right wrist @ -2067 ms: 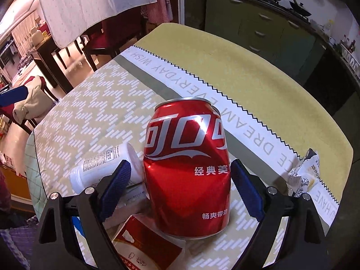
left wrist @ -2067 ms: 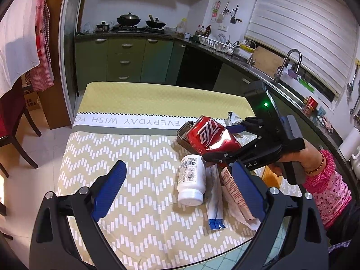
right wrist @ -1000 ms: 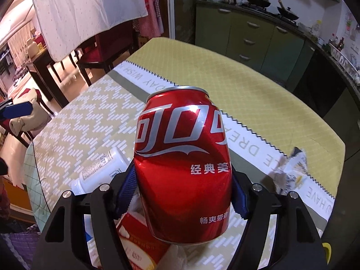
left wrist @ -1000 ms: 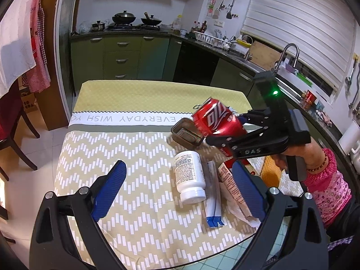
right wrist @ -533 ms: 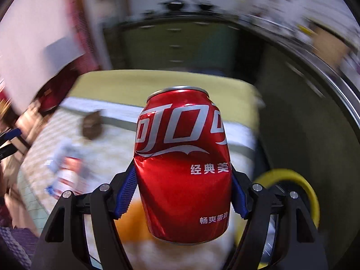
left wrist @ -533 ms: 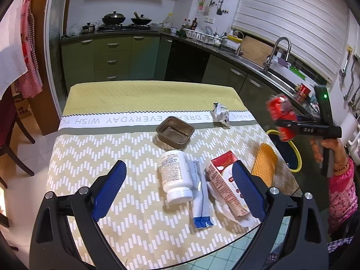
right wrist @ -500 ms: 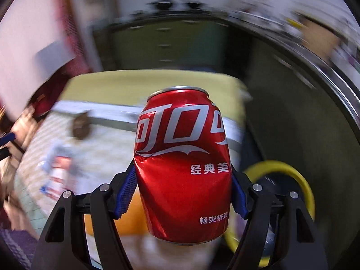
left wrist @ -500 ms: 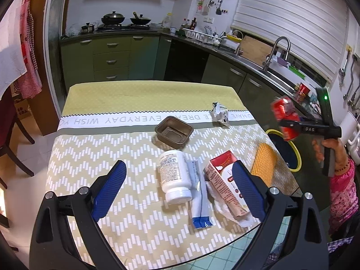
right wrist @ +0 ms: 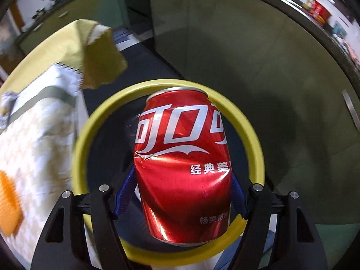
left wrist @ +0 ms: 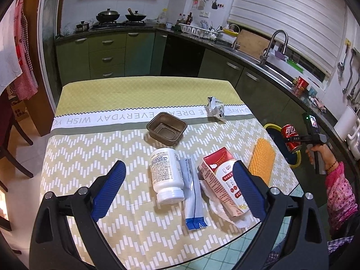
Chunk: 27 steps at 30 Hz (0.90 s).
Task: Collect trash
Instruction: 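Carry the red can over the bin and open the right gripper, then grasp the white pill bottle with the left gripper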
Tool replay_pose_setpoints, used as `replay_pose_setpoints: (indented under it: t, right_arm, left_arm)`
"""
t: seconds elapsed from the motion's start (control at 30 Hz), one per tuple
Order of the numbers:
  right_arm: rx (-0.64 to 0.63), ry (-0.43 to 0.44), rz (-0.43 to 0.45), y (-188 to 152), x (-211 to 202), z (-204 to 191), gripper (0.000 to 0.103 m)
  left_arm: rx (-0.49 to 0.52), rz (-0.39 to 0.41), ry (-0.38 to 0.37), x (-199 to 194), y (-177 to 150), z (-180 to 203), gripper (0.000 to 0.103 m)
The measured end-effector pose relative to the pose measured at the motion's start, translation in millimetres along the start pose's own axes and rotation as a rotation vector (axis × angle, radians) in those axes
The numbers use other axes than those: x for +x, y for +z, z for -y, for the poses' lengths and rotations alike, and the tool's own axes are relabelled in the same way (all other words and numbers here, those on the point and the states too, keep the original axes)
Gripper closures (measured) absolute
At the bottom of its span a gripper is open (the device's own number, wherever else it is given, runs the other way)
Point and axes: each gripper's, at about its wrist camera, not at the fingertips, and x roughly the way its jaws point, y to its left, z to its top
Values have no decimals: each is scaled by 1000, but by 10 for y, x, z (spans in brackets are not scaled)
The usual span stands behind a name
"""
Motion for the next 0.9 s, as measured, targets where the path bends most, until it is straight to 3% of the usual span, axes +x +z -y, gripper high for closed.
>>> replay_pose_setpoints:
  t: [0.27, 0.63, 0.9]
  right_arm:
    - [6, 19, 50, -257, -238, -48, 28]
    - [-17, 123, 240, -992, -1065, -528, 26]
    - [-5, 219, 261, -1361, -1250, -693, 26]
  left_arm:
    - [-4, -22, -6, 89, -29, -2, 11]
    - [9, -88, 27, 327, -124, -35, 11]
    - [10, -181, 64, 708, -121, -85, 11]
